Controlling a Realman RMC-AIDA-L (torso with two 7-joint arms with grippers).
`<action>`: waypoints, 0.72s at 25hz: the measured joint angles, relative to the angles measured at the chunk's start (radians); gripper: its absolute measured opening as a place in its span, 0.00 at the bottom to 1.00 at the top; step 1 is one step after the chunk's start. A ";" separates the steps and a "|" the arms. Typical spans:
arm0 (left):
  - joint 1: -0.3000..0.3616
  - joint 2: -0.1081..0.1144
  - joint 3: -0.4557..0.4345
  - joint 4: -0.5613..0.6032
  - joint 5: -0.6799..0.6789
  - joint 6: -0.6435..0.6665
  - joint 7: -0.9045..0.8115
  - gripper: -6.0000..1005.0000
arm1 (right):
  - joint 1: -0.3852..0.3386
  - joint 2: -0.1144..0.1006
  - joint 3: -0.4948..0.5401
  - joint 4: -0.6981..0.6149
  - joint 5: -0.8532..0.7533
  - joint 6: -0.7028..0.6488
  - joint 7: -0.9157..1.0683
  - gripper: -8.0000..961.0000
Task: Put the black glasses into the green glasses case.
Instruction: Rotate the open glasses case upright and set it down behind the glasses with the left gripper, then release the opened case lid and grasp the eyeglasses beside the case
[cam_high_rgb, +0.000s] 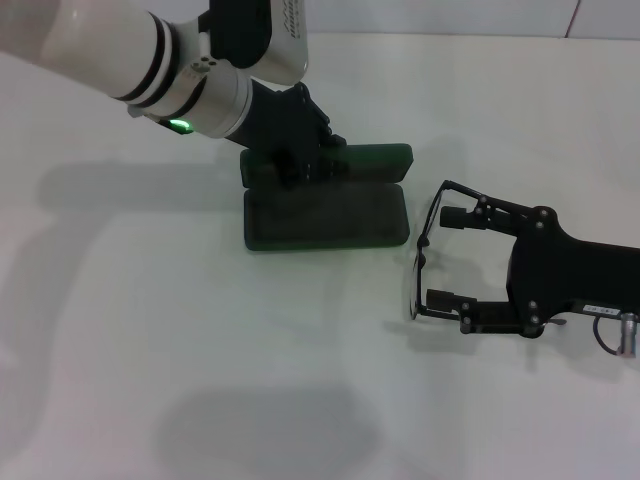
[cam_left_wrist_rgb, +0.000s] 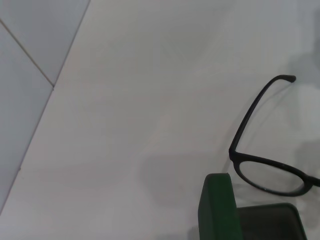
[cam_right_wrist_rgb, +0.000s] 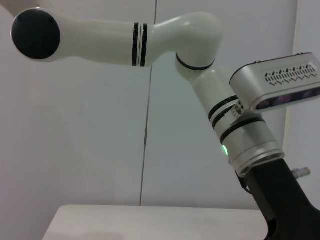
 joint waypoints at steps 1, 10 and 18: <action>-0.001 0.001 -0.002 0.000 -0.002 0.002 -0.005 0.22 | 0.000 -0.001 0.000 0.000 0.000 0.000 0.000 0.85; 0.011 0.005 -0.019 0.015 -0.047 0.016 -0.057 0.34 | -0.003 -0.006 0.000 0.001 0.000 0.003 0.000 0.85; 0.253 -0.001 -0.134 0.023 -0.668 0.054 0.248 0.53 | 0.008 -0.017 0.057 -0.055 -0.003 0.014 -0.021 0.84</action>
